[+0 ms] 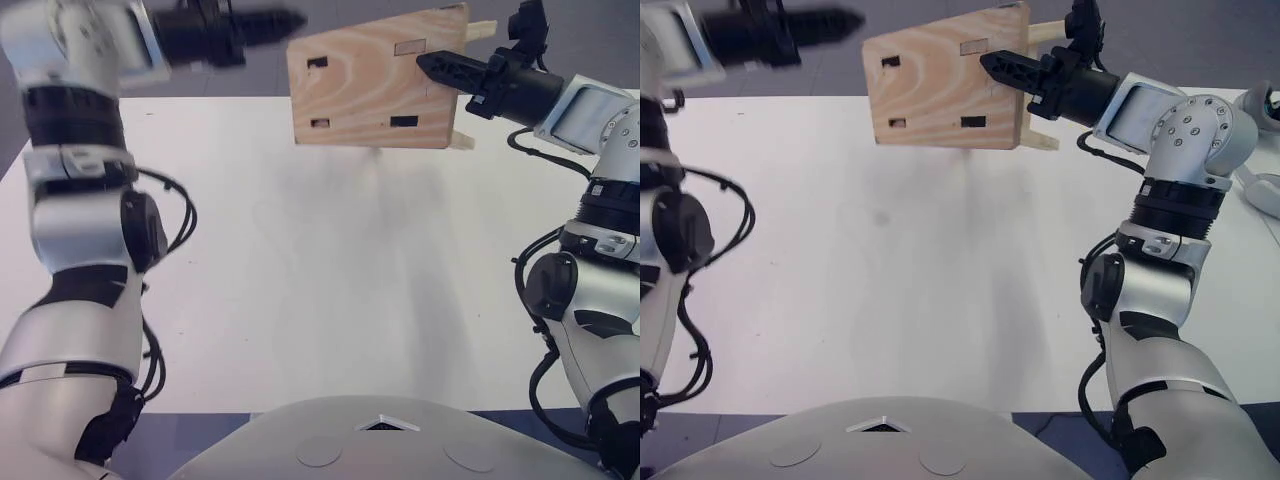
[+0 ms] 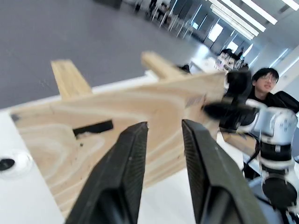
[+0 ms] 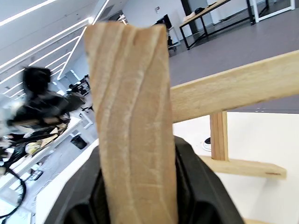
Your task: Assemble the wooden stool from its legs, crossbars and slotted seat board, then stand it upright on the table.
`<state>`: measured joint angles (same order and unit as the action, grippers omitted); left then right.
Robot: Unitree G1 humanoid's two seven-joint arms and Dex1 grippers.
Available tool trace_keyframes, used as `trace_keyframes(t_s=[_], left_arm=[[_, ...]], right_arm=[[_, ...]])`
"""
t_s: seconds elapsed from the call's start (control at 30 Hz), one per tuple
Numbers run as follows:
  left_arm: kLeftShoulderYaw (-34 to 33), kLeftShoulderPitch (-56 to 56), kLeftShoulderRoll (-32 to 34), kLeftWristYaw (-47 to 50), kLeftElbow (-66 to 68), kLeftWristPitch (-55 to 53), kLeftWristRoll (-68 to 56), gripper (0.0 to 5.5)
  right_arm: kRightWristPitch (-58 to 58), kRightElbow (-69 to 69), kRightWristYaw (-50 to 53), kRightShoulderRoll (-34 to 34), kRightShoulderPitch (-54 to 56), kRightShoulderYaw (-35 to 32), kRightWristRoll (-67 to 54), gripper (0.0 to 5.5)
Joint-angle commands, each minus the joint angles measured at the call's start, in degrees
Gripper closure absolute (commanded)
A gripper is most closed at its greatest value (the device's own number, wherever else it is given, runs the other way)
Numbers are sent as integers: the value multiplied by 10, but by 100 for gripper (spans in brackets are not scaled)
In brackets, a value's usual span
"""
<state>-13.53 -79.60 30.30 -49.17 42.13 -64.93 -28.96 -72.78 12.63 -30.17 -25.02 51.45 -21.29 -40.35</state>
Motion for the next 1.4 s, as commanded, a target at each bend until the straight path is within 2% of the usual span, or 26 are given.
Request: trace_keyframes(t_s=[0.03,0.27,0.4,0.47,0.63,0.77,0.83,0.93,0.97,1.03,1.1,1.27,1.4], left_arm=[[-78,-80,-1,123,75,36,-8,418],[-73,-37,-18,144,37,36,-11,418],[-113,-9,-29,204,35,42,-17,418],[-121,1,-34,215,25,38,-21,418],[-125,30,-37,232,14,45,-21,418],[-138,46,-39,253,12,53,-26,418],[-144,59,-43,266,0,47,-30,418],[-151,72,-49,280,-17,38,-36,418],[-153,75,-52,284,-22,34,-38,418],[-152,81,-58,290,-32,27,-38,418],[-153,86,-68,299,-41,23,-39,418],[-163,109,-92,325,-89,-7,-47,418],[-173,129,-105,340,-112,-16,-47,418]], right_arm=[[-14,61,106,-6,39,-37,43,412],[-1,76,136,35,88,-81,14,416],[46,79,272,104,193,-237,-73,417],[30,61,317,115,209,-286,-118,417],[-21,95,394,103,177,-334,-141,417],[-16,115,515,118,89,-392,-110,417],[-19,103,568,141,22,-419,-102,416],[-79,24,616,220,-71,-444,-131,414],[-119,1,607,242,-94,-440,-153,414],[-182,-24,575,255,-143,-383,-202,413],[-197,-16,554,232,-199,-287,-274,413],[-197,5,541,147,-311,-109,-388,413],[-197,57,549,89,-290,-66,-431,414]])
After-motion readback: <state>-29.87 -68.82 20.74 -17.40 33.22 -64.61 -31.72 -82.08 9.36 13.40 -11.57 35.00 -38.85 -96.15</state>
